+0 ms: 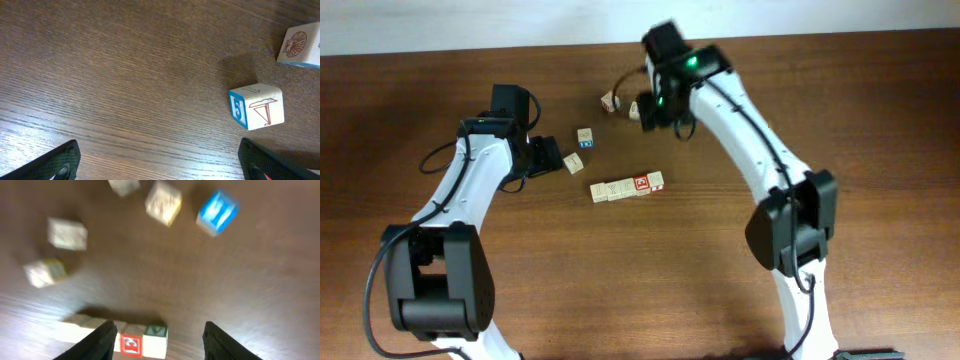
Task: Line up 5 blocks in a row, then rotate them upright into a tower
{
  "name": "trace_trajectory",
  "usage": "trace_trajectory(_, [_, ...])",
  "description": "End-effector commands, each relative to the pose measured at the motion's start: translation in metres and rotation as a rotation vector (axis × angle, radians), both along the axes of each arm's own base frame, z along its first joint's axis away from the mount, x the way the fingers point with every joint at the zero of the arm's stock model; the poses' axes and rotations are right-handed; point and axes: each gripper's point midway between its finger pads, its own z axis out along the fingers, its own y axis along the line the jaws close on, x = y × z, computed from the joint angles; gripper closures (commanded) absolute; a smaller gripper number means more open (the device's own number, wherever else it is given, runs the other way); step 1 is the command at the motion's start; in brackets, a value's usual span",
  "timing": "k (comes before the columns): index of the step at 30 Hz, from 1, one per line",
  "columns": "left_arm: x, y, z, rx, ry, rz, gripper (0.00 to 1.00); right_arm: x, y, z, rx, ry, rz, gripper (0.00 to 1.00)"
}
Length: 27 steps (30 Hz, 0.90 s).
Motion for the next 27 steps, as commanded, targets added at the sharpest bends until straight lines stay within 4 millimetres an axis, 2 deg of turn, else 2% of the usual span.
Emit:
trace_trajectory(1, [0.005,0.000,0.004,-0.008,-0.013,0.013,0.01,-0.004,0.011,0.017,0.046,-0.012,0.041,0.44])
trace_trajectory(9, [0.006,0.000,0.004,-0.008,-0.017,0.013,0.01,-0.023,0.071,0.001,0.071,-0.011,0.129,0.44])
trace_trajectory(10, [0.023,-0.002,0.010,-0.014,-0.091,0.013,0.01,-0.025,0.078,-0.001,0.074,-0.015,0.138,0.44])
trace_trajectory(13, [0.031,-0.003,0.013,-0.021,-0.126,0.009,0.01,-0.029,0.096,-0.015,0.083,0.001,0.135,0.44])
trace_trajectory(15, [0.032,0.008,0.024,0.027,-0.126,-0.015,0.00,-0.032,0.103,-0.025,0.078,0.013,0.144,0.45])
trace_trajectory(17, [0.026,0.027,0.047,0.045,-0.105,0.027,0.07,-0.035,0.107,-0.037,0.067,0.031,0.152,0.50])
trace_trajectory(18, [0.023,0.043,0.070,0.047,-0.110,0.066,0.09,-0.037,0.109,-0.042,0.062,0.040,0.157,0.55])
trace_trajectory(22, [0.013,0.089,0.126,0.029,-0.185,0.250,0.11,-0.041,0.117,-0.059,0.050,0.062,0.169,0.73])
trace_trajectory(24, [0.007,0.109,0.141,0.025,-0.224,0.323,0.11,-0.043,0.119,-0.064,0.047,0.071,0.171,0.83])
trace_trajectory(27, [-0.003,0.136,0.145,0.030,-0.230,0.394,0.14,-0.048,0.124,-0.073,0.037,0.085,0.183,0.93])
